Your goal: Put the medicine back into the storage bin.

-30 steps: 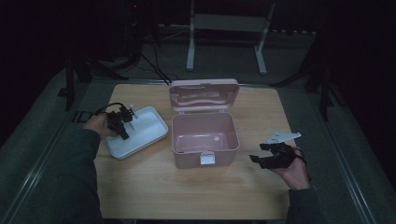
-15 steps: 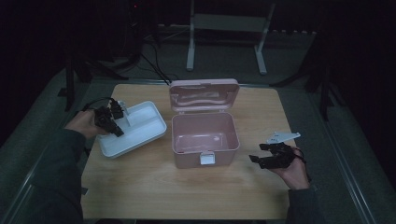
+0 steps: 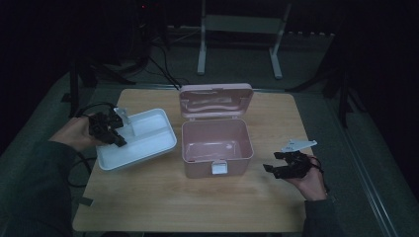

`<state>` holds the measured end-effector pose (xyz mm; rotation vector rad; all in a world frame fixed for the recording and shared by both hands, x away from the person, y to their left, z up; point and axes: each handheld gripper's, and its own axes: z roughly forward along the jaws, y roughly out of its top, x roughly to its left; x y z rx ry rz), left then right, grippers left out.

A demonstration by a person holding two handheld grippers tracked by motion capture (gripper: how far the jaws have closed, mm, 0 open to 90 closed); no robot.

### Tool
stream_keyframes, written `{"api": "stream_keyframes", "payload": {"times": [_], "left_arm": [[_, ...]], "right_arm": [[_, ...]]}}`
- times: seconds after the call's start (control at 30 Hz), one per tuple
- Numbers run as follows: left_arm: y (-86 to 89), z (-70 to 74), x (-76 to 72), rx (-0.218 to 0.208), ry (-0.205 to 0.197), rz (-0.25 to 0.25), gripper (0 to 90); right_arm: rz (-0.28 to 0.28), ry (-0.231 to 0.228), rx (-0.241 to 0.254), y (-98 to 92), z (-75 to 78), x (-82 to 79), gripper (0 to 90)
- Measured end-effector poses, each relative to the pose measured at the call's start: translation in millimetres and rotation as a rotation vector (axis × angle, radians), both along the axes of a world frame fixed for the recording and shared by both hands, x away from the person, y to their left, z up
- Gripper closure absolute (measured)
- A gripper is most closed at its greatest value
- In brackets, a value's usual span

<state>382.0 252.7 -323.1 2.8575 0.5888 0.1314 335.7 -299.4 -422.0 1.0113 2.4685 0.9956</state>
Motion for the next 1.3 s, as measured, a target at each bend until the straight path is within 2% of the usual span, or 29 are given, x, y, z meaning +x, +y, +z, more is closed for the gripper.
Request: {"api": "stream_keyframes", "payload": {"times": [0.07,0.23,0.27,0.47,0.5,0.67,0.7,0.87,0.9,1.17,1.3], "left_arm": [[-1.3,1.0,-1.0,0.000,0.003,-0.003,89.4],[-16.1,6.7,-5.8,-0.013,-0.012,-0.055,89.4],[-20.7,7.3,-5.2,-0.024,0.004,-0.064,89.4],[-42.9,10.3,-2.3,-0.028,-0.005,-0.118,89.3],[-45.5,10.3,-2.1,-0.030,0.005,-0.122,89.4],[-61.3,9.1,0.1,-0.015,0.003,-0.155,89.3],[-70.5,8.1,2.4,-0.016,0.005,-0.169,89.3],[-88.1,5.5,7.2,-0.017,0.003,-0.202,89.3],[-95.9,4.1,10.5,-0.010,0.004,-0.219,89.3],[-121.7,1.0,22.6,-0.019,0.006,-0.250,89.2],[-134.0,-2.2,29.0,-0.021,0.024,-0.259,89.1]], "right_arm": [[0.000,0.000,0.000,-0.1,0.1,0.0,32.4],[-0.001,-0.001,0.002,-0.2,0.5,0.0,32.4],[0.001,-0.001,0.002,-0.1,0.4,0.2,32.4],[0.000,-0.003,0.004,-0.7,0.9,0.2,32.3],[0.000,-0.004,0.006,-1.2,1.0,0.3,32.3],[0.000,-0.004,0.005,-1.1,0.8,0.4,32.3],[0.000,-0.003,0.004,-0.8,0.8,0.3,32.4],[0.002,-0.006,0.003,-0.8,1.2,0.6,32.3],[0.002,-0.005,0.004,-0.9,1.1,0.7,32.3],[0.002,-0.006,0.007,-1.5,1.4,0.5,32.3],[0.002,-0.006,0.008,-2.0,1.6,0.7,32.3]]}}
